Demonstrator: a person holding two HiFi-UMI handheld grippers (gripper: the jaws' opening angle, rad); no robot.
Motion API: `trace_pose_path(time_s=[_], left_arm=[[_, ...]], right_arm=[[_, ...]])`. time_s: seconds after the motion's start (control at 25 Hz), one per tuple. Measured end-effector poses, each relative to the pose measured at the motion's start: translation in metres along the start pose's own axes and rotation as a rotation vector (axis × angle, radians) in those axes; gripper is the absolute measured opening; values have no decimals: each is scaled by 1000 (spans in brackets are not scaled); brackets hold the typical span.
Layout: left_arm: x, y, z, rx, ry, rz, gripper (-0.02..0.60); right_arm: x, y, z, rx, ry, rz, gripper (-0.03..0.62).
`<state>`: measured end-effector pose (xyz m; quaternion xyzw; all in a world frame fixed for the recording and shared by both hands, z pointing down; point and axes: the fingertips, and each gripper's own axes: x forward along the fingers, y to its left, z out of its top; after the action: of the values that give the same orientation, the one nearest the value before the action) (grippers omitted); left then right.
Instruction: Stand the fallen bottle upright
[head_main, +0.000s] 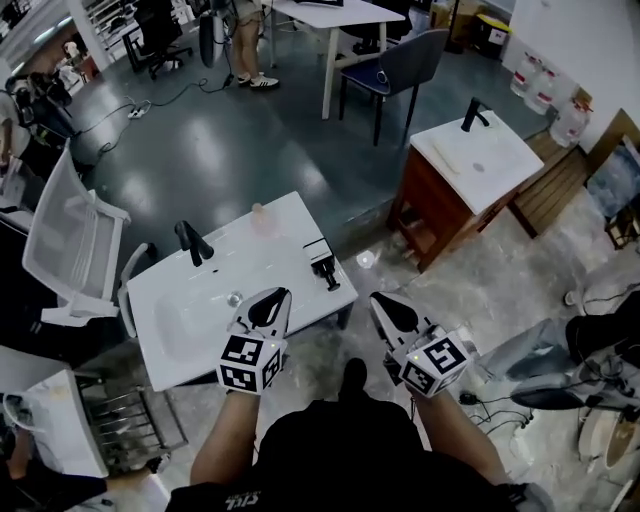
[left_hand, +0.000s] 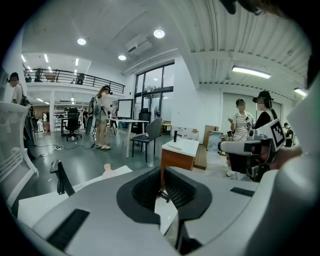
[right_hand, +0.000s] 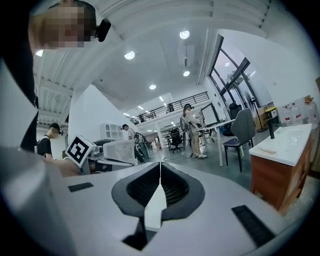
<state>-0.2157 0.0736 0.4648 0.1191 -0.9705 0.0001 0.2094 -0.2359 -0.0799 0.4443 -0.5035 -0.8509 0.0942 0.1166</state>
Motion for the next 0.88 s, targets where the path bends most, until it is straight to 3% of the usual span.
trace_pose_path(time_s=[0.2,0.48,0.64,0.88], left_arm=[[50,-4,13,29,35,-6,37],[85,24,-15,15,109,-38,36],[104,38,-34,18,148,-95,37],[124,65,-54,-49,158,-206,37]], right_arm=[[23,-50,2,34,34,3,28],[65,-64,-25,44,102,4,53],[91,-67,-58,70,175,-34,95],[127,-66,-110,71,293,-110,150]])
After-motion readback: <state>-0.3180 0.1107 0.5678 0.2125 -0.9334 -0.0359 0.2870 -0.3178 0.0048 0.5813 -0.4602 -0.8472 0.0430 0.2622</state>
